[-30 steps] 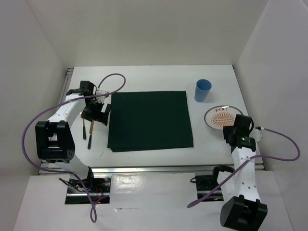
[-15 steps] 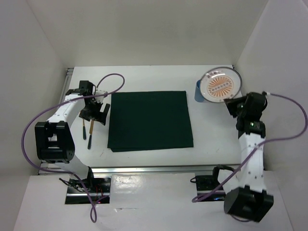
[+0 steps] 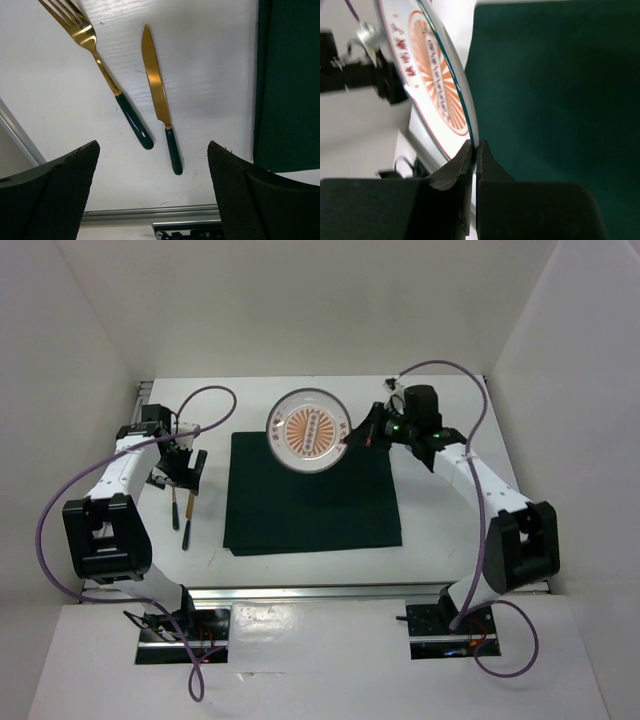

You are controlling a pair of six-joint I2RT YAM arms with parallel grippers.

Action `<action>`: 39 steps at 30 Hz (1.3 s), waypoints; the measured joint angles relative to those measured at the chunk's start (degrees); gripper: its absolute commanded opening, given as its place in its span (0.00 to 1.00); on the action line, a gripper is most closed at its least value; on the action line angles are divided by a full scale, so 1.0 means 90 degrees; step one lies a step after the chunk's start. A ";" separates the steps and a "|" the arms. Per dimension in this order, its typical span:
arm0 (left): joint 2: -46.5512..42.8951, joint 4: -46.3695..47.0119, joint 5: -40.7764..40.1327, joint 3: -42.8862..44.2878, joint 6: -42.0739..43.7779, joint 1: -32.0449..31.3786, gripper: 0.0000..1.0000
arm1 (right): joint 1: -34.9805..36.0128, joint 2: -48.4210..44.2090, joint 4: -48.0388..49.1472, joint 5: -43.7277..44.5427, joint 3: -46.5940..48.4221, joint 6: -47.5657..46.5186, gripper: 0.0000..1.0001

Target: Set the dinner table for one person

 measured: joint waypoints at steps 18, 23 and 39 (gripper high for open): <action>0.0415 -0.0192 -0.0223 -0.0850 0.0279 0.0000 0.94 | 0.0716 0.2455 0.1246 -0.1416 -0.1226 -0.0206 0.00; 0.0415 -0.0185 -0.0308 -0.0945 0.0282 0.0000 0.94 | 0.0556 0.2385 0.1302 -0.1367 -0.1569 -0.0165 0.00; 0.0644 -0.0138 -0.0318 -0.1076 0.0277 0.0000 0.87 | -0.0114 0.2484 0.1588 -0.1620 -0.2045 0.0131 0.00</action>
